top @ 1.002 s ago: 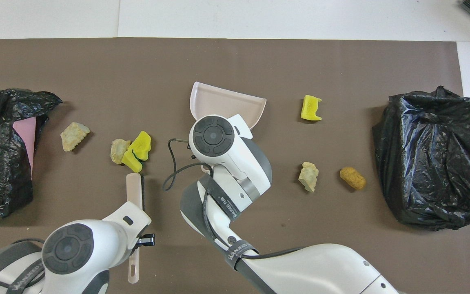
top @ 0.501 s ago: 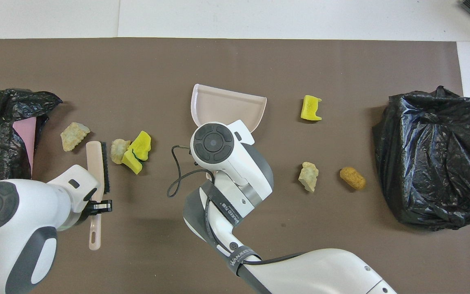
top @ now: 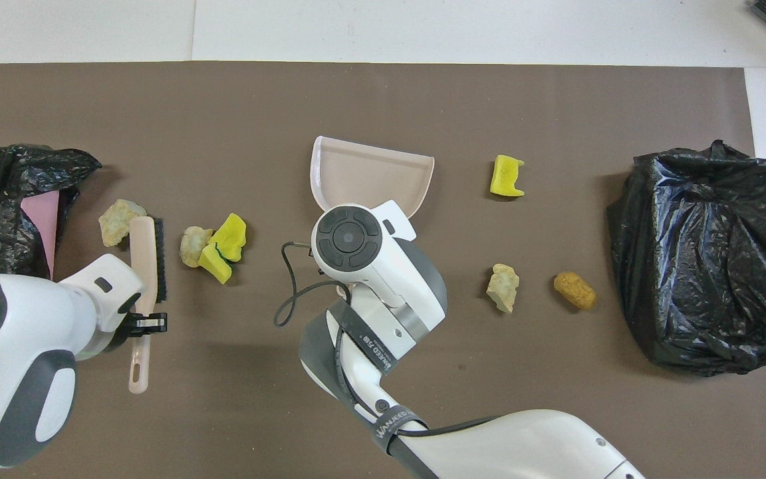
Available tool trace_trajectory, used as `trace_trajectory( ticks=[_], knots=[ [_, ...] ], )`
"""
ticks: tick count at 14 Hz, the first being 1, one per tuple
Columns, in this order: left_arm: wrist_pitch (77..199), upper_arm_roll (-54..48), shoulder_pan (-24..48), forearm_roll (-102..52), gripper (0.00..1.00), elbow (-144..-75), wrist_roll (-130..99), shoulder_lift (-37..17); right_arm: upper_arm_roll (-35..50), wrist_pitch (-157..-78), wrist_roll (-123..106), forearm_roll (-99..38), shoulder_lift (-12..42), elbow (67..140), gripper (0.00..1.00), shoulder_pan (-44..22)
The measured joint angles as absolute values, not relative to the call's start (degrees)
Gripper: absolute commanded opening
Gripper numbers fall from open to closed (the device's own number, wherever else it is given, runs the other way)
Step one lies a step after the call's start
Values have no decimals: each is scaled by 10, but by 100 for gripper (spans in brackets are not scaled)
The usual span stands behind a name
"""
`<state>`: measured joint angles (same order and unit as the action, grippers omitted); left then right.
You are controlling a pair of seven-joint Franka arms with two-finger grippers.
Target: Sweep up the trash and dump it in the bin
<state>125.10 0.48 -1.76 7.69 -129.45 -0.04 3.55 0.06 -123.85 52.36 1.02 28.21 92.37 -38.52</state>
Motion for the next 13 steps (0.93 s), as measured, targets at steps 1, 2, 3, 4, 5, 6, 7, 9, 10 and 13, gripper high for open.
trace_trajectory(
  ticks=[1,2,3,4,5,6,7,9,10,13],
  knots=[
    [1259,5,-31,78,0,-1281,19,17,0,-1239,524,10,281,923,63,-384],
    [1267,5,-42,78,0,-1270,34,2,0,-1240,524,10,279,923,59,-383],
    [1274,5,-48,78,0,-1262,43,-13,0,-1240,524,10,278,923,53,-382],
    [1278,5,-49,78,0,-1258,46,-24,0,-1240,524,10,277,924,47,-382],
    [1282,3,-49,78,0,-1256,46,-34,0,-1240,524,5,277,924,42,-382],
    [1284,1,-49,78,0,-1256,46,-41,0,-1240,524,0,277,924,42,-382],
    [1284,-2,-49,78,0,-1256,47,-45,0,-1240,524,-5,277,925,42,-381],
    [1284,-8,-46,78,0,-1257,47,-48,0,-1239,524,-10,277,926,42,-379],
    [1283,-10,-42,78,0,-1258,47,-48,0,-1239,524,-11,277,927,42,-378],
    [1277,-14,-8,73,0,-1264,47,-48,0,-1236,522,-11,275,934,0,-378]
  ],
)
